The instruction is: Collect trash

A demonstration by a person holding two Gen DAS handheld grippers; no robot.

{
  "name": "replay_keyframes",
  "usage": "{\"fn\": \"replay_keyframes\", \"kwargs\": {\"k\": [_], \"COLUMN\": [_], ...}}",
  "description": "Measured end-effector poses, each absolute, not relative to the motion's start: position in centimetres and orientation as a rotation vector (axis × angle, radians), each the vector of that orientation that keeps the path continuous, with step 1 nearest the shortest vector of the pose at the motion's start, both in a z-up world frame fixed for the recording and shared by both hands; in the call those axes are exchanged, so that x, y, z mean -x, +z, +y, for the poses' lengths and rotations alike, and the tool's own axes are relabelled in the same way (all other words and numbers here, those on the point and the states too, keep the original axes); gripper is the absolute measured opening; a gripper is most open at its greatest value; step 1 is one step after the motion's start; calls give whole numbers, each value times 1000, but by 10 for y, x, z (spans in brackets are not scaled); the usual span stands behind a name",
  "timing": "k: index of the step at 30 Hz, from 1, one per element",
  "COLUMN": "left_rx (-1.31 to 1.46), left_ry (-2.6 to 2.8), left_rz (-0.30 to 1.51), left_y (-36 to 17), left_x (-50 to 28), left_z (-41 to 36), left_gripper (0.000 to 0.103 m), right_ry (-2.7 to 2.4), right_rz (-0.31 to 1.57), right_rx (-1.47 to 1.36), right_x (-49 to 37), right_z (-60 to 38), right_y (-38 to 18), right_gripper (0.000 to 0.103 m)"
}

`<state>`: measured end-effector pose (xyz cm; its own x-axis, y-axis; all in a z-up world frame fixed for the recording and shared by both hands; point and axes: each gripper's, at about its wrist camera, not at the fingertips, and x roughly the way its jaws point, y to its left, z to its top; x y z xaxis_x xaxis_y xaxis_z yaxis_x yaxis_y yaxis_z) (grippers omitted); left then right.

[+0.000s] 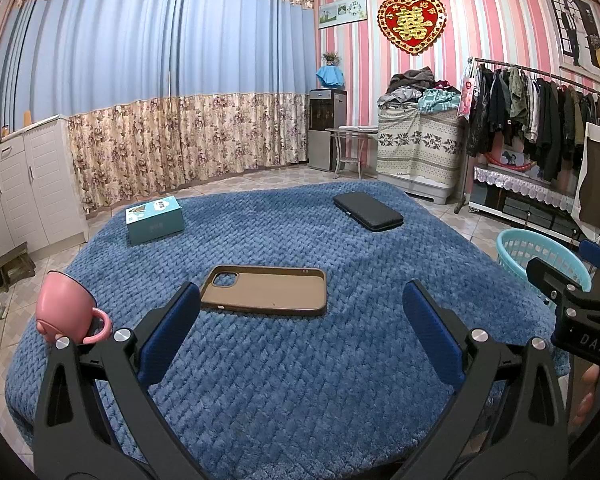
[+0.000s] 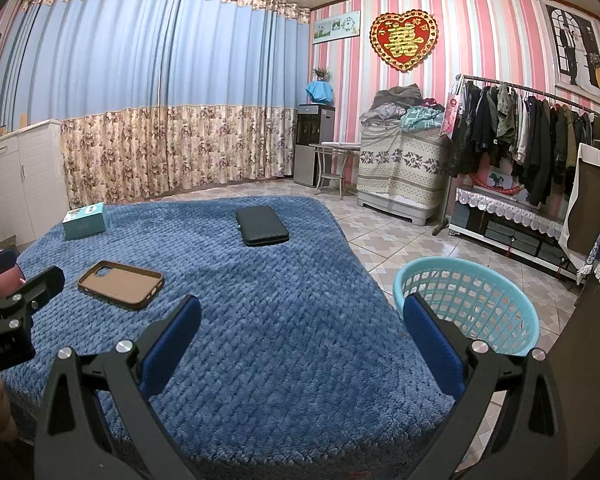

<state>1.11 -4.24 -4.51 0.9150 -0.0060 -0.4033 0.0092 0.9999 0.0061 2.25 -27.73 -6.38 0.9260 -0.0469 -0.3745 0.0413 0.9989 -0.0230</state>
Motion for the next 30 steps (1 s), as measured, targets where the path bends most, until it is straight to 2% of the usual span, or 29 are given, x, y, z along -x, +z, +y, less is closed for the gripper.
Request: {"fn": "replay_keyframes", "kwargs": {"k": [30], "left_rx": [-6], "left_ry": [-8], "left_rz": [414], "left_y": [-45], "left_x": [-10], "left_z": [-41], "left_gripper": [98], "right_ry": [-45], "right_rz": [383], "right_rx": [15], "right_x": [-23], "right_z": [-278], "right_y": [-66], "right_gripper": [99]}}
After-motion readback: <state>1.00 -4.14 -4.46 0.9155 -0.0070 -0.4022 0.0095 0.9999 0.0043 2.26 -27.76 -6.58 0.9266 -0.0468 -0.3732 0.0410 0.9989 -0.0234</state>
